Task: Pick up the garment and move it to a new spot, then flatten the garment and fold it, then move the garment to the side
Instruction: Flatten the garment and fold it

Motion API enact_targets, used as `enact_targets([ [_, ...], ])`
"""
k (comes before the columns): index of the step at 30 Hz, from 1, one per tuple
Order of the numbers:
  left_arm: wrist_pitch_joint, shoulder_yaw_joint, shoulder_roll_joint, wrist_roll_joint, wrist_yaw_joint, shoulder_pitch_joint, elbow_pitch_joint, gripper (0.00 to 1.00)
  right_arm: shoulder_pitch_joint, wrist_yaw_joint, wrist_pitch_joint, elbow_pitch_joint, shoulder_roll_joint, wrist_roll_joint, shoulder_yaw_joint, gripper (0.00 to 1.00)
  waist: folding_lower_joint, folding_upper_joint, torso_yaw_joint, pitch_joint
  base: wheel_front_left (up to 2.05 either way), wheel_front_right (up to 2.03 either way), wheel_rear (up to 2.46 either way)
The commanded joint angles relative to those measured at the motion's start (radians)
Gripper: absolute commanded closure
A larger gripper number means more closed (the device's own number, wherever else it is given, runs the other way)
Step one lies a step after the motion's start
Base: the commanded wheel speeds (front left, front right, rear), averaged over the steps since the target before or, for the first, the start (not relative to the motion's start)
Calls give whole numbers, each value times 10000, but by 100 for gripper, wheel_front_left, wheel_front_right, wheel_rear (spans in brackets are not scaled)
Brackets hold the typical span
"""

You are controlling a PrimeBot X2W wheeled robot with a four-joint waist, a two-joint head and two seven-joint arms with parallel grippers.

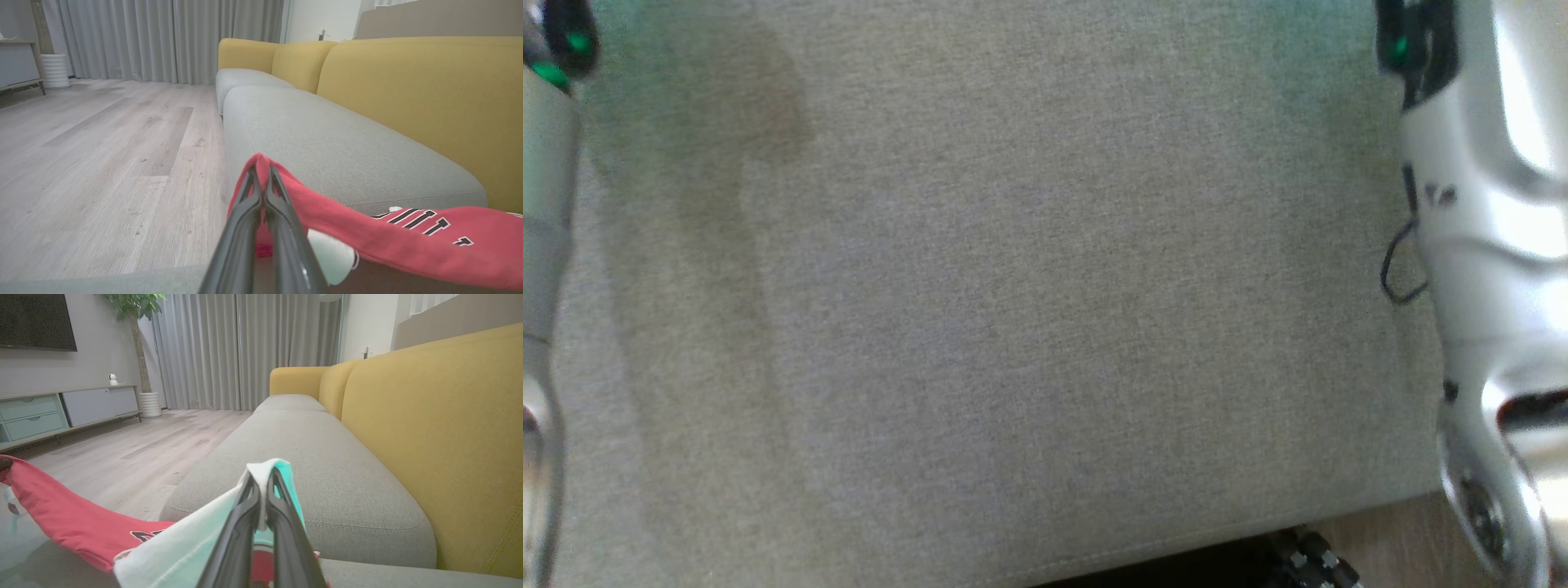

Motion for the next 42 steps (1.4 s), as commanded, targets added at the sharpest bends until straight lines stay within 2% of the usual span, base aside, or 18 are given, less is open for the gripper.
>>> enact_targets([
  [1,-106,315,305,-168,-34,110,-209,100,489,37,-97,-550,194,103,-73,100,0,0,143,-267,0,0,0],
  [7,-369,565,41,-623,-17,1762,-519,100,2604,37,-114,-1721,194,278,-332,100,0,0,318,-1252,0,0,0],
  [13,-490,659,26,-733,86,4294,-1561,100,5191,37,-115,-2707,194,294,-653,100,0,0,358,-2709,0,0,0],
  [21,-515,1381,-160,-985,915,8293,-3885,100,8508,37,242,-4224,194,779,-677,100,0,0,251,-4437,0,0,0],
  [22,-515,1381,-160,-985,915,8293,-3885,100,8508,37,242,-4224,194,779,-677,100,0,0,251,-4437,0,0,0],
  [32,-507,1312,-294,-879,2082,12666,-7033,100,12004,37,1272,-6316,194,788,-970,100,0,0,283,-5680,0,0,0],
  [37,-262,1176,-199,-991,2411,13927,-8047,100,13101,37,1930,-7207,194,729,-1067,100,0,0,367,-5928,0,0,0],
  [42,-110,1080,-233,-1082,2526,14247,-8242,100,13384,37,2221,-7297,195,723,-1105,100,0,0,436,-6043,0,0,0],
])
